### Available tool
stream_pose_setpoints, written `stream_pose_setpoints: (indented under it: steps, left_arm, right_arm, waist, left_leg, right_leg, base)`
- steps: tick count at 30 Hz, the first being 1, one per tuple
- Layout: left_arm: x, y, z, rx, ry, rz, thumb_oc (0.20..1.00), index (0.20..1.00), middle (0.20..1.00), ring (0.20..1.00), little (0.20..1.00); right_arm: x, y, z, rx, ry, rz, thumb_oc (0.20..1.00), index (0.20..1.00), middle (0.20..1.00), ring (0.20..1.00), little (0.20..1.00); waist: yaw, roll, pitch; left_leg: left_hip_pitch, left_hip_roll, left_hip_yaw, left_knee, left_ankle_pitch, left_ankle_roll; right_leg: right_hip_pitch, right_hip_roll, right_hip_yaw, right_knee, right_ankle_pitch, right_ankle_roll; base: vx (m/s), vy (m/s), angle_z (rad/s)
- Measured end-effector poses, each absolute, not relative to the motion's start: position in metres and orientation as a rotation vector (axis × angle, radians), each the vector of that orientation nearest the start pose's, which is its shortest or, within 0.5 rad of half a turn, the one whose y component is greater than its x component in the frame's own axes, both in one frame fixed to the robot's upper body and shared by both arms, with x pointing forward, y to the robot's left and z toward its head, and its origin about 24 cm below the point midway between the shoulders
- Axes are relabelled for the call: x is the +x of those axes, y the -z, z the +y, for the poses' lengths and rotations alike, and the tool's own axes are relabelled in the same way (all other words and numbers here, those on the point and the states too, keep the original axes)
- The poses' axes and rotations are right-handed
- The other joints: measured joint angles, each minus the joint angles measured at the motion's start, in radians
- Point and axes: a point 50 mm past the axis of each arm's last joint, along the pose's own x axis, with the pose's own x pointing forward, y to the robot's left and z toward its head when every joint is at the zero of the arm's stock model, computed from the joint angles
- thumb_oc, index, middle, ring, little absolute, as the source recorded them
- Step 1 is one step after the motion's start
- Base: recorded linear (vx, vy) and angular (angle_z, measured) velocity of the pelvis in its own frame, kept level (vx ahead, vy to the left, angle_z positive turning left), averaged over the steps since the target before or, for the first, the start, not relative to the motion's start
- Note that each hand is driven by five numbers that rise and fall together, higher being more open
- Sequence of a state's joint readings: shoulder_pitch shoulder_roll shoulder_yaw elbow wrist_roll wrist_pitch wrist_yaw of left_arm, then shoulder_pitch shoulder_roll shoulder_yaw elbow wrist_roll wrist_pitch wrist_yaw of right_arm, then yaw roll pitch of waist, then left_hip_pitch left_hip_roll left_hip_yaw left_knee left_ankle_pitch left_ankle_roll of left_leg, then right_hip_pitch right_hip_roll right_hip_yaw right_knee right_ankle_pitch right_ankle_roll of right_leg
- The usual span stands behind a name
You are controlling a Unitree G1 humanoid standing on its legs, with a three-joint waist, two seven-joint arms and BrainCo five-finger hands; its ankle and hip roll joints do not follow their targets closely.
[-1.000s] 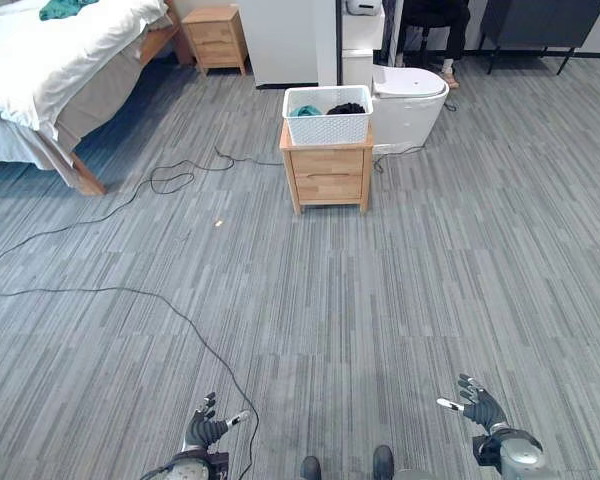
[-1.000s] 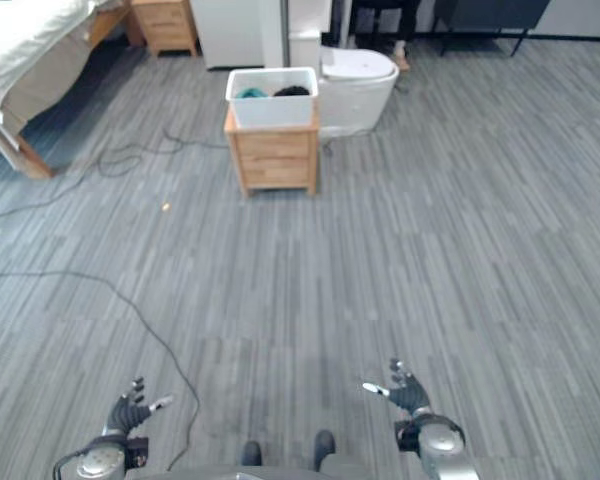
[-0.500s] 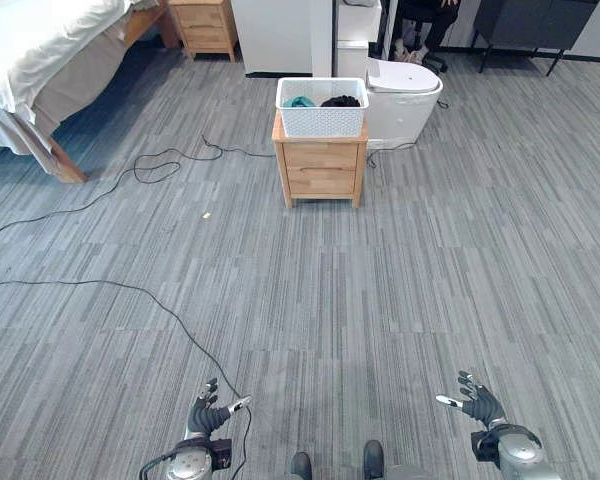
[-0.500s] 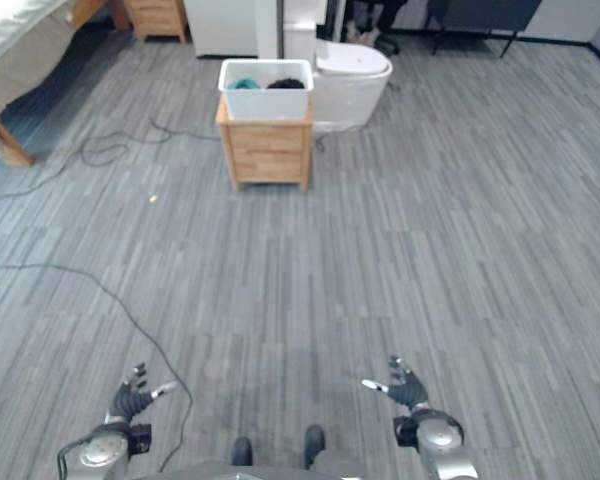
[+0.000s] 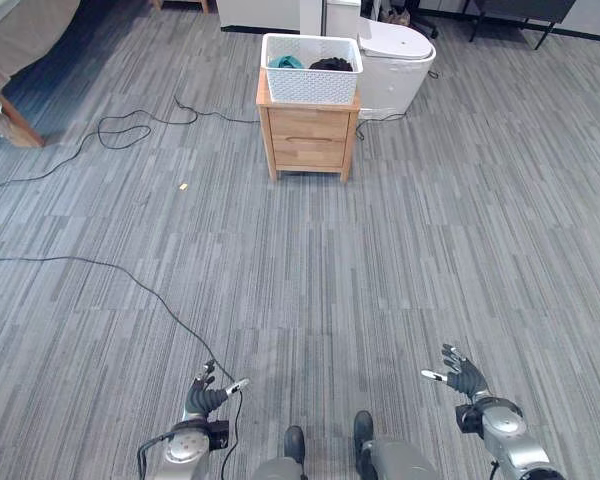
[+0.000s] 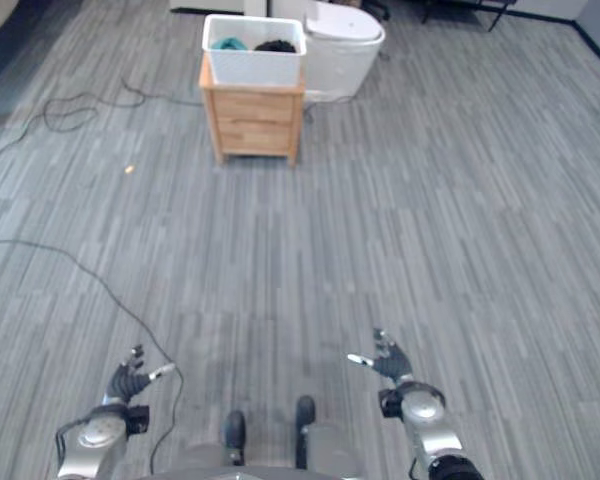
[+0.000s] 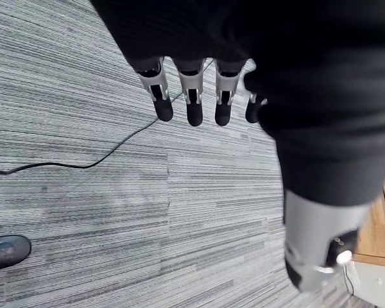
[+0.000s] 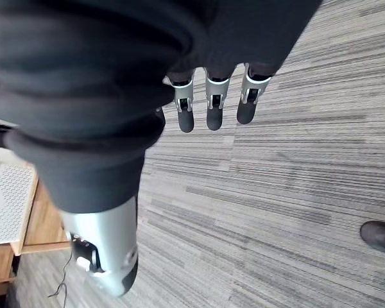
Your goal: Grab the laundry basket,head to the washer,open it,put in the laundry and shut it.
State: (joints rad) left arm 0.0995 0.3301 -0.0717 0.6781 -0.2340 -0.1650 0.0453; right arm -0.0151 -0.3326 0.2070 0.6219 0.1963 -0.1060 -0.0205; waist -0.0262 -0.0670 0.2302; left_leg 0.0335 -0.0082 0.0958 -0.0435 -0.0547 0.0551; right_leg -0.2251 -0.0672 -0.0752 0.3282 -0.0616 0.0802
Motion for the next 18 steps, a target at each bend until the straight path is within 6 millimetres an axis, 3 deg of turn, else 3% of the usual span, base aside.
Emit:
stream_pose_setpoints:
  steps: [1,2,4,7,9,10,11,12,13,15,17,18]
  left_arm:
    - [0.169,0.091,0.249,0.132,-0.175,0.6,1.0,1.0,1.0,1.0,1.0]
    - [0.168,0.092,0.25,0.134,-0.176,0.604,1.0,1.0,1.0,1.0,1.0]
    - [0.167,0.093,0.248,0.125,-0.184,0.607,1.0,1.0,1.0,1.0,1.0]
    - [0.165,0.097,0.241,0.109,-0.168,0.62,1.0,1.0,1.0,1.0,1.0]
    - [0.164,0.098,0.239,0.106,-0.16,0.624,1.0,1.0,1.0,1.0,1.0]
    - [0.161,0.1,0.235,0.098,-0.153,0.634,1.0,1.0,1.0,1.0,1.0]
    - [0.159,0.102,0.231,0.087,-0.147,0.639,1.0,1.0,1.0,1.0,1.0]
    - [0.158,0.103,0.227,0.09,-0.128,0.641,1.0,1.0,1.0,1.0,1.0]
    - [0.156,0.103,0.228,0.09,-0.128,0.645,1.0,1.0,1.0,1.0,1.0]
    - [0.152,0.105,0.229,0.092,-0.13,0.657,1.0,1.0,1.0,1.0,1.0]
    - [0.153,0.105,0.226,0.087,-0.117,0.658,1.0,1.0,1.0,1.0,1.0]
    - [0.155,0.104,0.224,0.089,-0.105,0.651,1.0,1.0,1.0,1.0,1.0]
  right_arm:
    - [0.211,0.072,-0.213,-0.196,-0.031,0.512,1.0,1.0,1.0,1.0,1.0]
    - [0.211,0.072,-0.212,-0.194,-0.034,0.512,1.0,1.0,1.0,1.0,1.0]
    - [0.21,0.073,-0.211,-0.196,-0.036,0.514,1.0,1.0,1.0,1.0,1.0]
    - [0.198,0.079,-0.212,-0.19,-0.031,0.545,1.0,1.0,1.0,1.0,1.0]
    - [0.19,0.086,-0.215,-0.192,-0.022,0.585,1.0,1.0,1.0,1.0,1.0]
    - [0.181,0.09,-0.22,-0.193,-0.008,0.614,1.0,1.0,1.0,1.0,1.0]
    - [0.177,0.094,-0.222,-0.195,0.001,0.638,1.0,1.0,1.0,1.0,1.0]
    - [0.169,0.1,-0.223,-0.195,0.003,0.675,1.0,1.0,1.0,1.0,1.0]
    - [0.17,0.1,-0.222,-0.193,0.002,0.677,1.0,1.0,1.0,1.0,1.0]
    - [0.177,0.094,-0.224,-0.2,0.003,0.646,1.0,1.0,1.0,1.0,1.0]
    - [0.189,0.086,-0.226,-0.217,0.018,0.595,1.0,1.0,1.0,1.0,1.0]
    - [0.192,0.084,-0.227,-0.219,0.022,0.582,1.0,1.0,1.0,1.0,1.0]
  waist:
    - [0.0,-0.005,0.004]
    - [0.001,-0.007,0.008]
    - [0.003,-0.014,0.015]
    - [-0.031,-0.006,0.022]
    - [-0.032,-0.005,0.021]
    - [-0.032,0.005,0.015]
    - [-0.038,0.037,0.008]
    - [-0.05,0.048,0.001]
    - [-0.045,0.052,0.0]
    - [-0.047,0.046,-0.01]
    - [-0.04,0.035,-0.026]
    - [-0.042,0.027,-0.029]
  left_leg:
    - [0.023,0.0,0.003,-0.011,0.001,0.002]
    - [0.032,-0.003,0.007,-0.006,0.004,-0.005]
    - [0.053,-0.007,-0.006,0.0,-0.047,0.016]
    - [0.08,-0.003,-0.076,0.024,-0.094,-0.001]
    - [0.12,-0.001,-0.097,0.024,-0.13,-0.015]
    - [0.165,0.023,-0.138,0.028,-0.168,-0.025]
    - [0.187,0.055,-0.159,0.029,-0.181,-0.025]
    - [0.199,0.073,-0.164,0.085,-0.17,-0.058]
    - [0.19,0.086,-0.164,0.132,-0.152,-0.083]
    - [0.139,0.107,-0.166,0.313,-0.129,-0.12]
    - [0.042,0.099,-0.155,0.458,-0.136,-0.134]
    - [0.004,0.091,-0.128,0.46,-0.146,-0.139]
  right_leg:
    - [-0.028,-0.007,-0.028,0.042,-0.023,-0.018]
    - [-0.036,-0.011,-0.034,0.023,-0.019,-0.011]
    - [-0.106,-0.014,-0.067,-0.015,-0.007,0.001]
    - [-0.168,-0.008,-0.092,-0.181,0.016,0.026]
    - [-0.156,-0.011,-0.094,-0.235,0.017,0.026]
    - [-0.133,-0.012,-0.105,-0.194,0.065,-0.015]
    - [-0.132,0.004,-0.119,-0.14,0.061,-0.018]
    - [-0.101,0.025,-0.123,-0.126,0.087,-0.031]
    - [-0.076,0.038,-0.124,-0.136,0.093,-0.04]
    - [0.009,0.07,-0.126,-0.207,0.143,-0.091]
    - [0.075,0.089,-0.117,-0.277,0.148,-0.169]
    - [0.102,0.09,-0.115,-0.314,0.166,-0.184]
  base:
    - [0.29,0.018,0.05]
    - [0.29,0.018,0.13]
    - [0.3,-0.016,0.05]
    - [0.37,-0.08,0.5]
    - [0.32,-0.114,0.74]
    - [0.34,-0.171,0.85]
    - [0.42,-0.232,1.17]
    - [0.3,-0.188,0.87]
    - [0.25,-0.162,0.74]
    - [0.23,-0.108,0.26]
    - [0.21,-0.037,0.08]
    - [0.2,0.003,0.11]
